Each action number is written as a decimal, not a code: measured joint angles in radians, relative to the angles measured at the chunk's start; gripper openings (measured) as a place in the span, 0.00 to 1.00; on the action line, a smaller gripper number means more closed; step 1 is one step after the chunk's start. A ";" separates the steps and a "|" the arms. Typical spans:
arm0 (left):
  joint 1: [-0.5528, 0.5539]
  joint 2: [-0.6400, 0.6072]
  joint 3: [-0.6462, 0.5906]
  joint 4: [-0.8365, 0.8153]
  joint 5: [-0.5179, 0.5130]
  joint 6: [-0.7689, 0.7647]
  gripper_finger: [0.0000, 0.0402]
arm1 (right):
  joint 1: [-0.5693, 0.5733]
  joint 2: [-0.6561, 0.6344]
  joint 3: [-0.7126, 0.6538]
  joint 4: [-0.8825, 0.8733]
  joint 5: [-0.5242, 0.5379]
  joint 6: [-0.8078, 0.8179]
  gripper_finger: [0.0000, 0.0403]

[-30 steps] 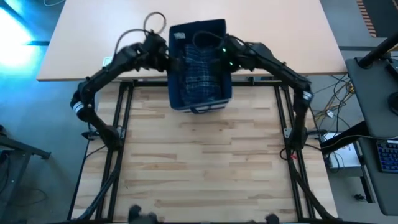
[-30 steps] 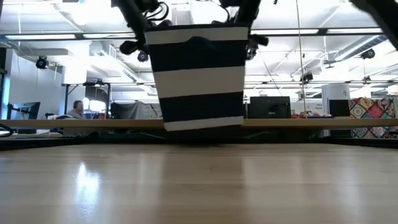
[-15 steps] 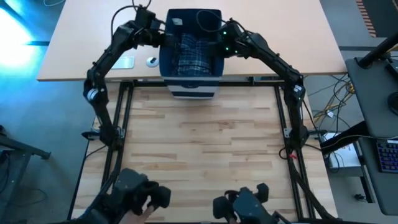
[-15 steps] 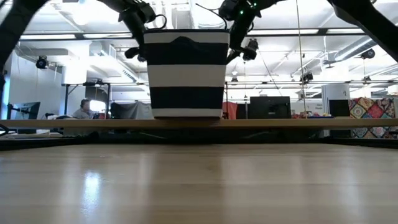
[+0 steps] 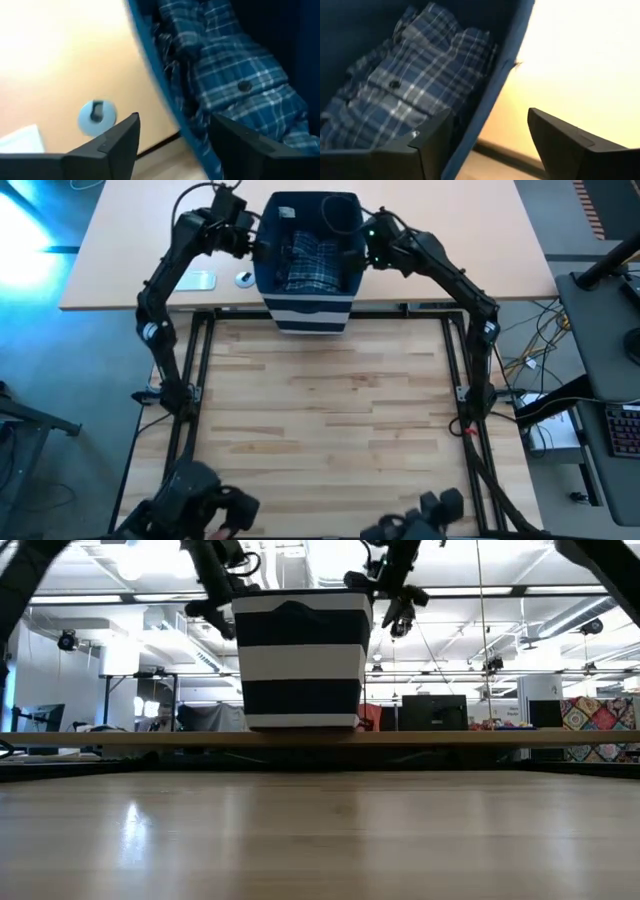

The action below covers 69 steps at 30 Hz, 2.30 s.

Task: Fold Laundry from Bin
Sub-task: Move the laundry bin to the other table

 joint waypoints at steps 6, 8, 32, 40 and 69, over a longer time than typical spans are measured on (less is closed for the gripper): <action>-0.006 -0.175 -0.179 0.051 -0.012 -0.050 0.62 | 0.092 -0.064 -0.002 -0.066 0.071 -0.056 0.67; -0.010 -0.252 -0.249 0.089 -0.013 -0.077 0.63 | 0.134 -0.091 -0.001 -0.083 0.100 -0.069 0.67; -0.170 -0.896 -1.281 0.741 -0.045 -0.108 0.60 | 0.751 -0.193 -0.005 -0.234 0.142 -0.021 0.61; -0.305 -0.753 -1.449 1.346 0.077 -0.102 0.58 | 0.837 -0.220 -0.005 -0.260 0.180 0.109 0.61; -0.391 0.134 -0.013 0.678 0.400 0.553 0.58 | 0.855 -0.266 -0.019 -0.445 0.430 0.416 0.62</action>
